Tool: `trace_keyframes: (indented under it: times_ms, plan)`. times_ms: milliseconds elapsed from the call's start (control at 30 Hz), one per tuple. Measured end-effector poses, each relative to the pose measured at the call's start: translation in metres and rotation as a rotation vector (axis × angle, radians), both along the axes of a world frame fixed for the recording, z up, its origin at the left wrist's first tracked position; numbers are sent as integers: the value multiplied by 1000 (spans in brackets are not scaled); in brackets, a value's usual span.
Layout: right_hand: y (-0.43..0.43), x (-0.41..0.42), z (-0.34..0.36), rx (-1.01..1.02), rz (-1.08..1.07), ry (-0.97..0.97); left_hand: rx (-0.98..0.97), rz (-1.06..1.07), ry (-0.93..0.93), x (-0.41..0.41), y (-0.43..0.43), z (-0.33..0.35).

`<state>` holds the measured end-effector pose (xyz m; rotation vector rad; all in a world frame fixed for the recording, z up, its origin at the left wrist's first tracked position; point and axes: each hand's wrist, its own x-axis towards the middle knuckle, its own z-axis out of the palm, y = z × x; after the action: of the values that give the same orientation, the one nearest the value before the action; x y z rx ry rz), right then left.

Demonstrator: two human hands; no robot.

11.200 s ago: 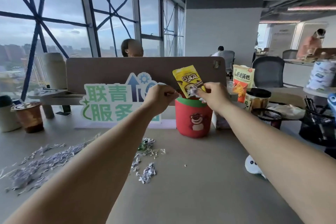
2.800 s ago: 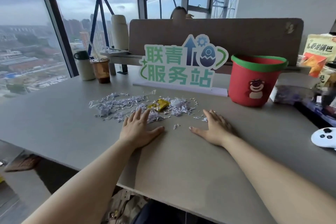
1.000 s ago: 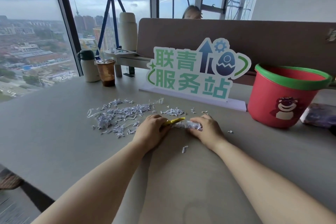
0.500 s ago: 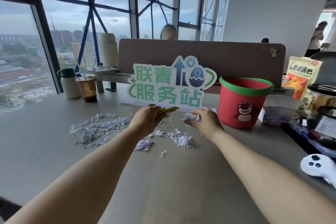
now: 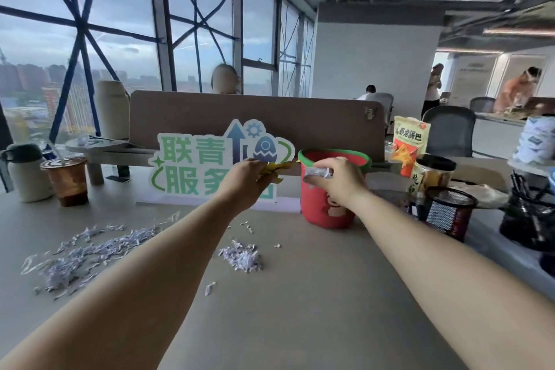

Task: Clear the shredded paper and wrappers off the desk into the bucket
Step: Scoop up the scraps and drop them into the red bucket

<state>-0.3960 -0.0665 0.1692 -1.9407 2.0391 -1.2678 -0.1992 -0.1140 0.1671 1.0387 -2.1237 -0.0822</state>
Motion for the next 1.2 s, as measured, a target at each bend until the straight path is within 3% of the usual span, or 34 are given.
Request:
trace_keyframes:
  times_ms: [367,600,767,1200]
  plan:
    - [-28,-64,38,-33,-95,-35,-3,-93,6,-92,-55,34]
    - [-82,-98,32,94,-68,-45,39,-90,-75,-143,-102,35]
    - [-99,-108,21,108,-107,38,114,-73,-167,-157,-118,20]
    - [-89,-109,24,153,-73,101,71,-134,-214,-154,-116,21]
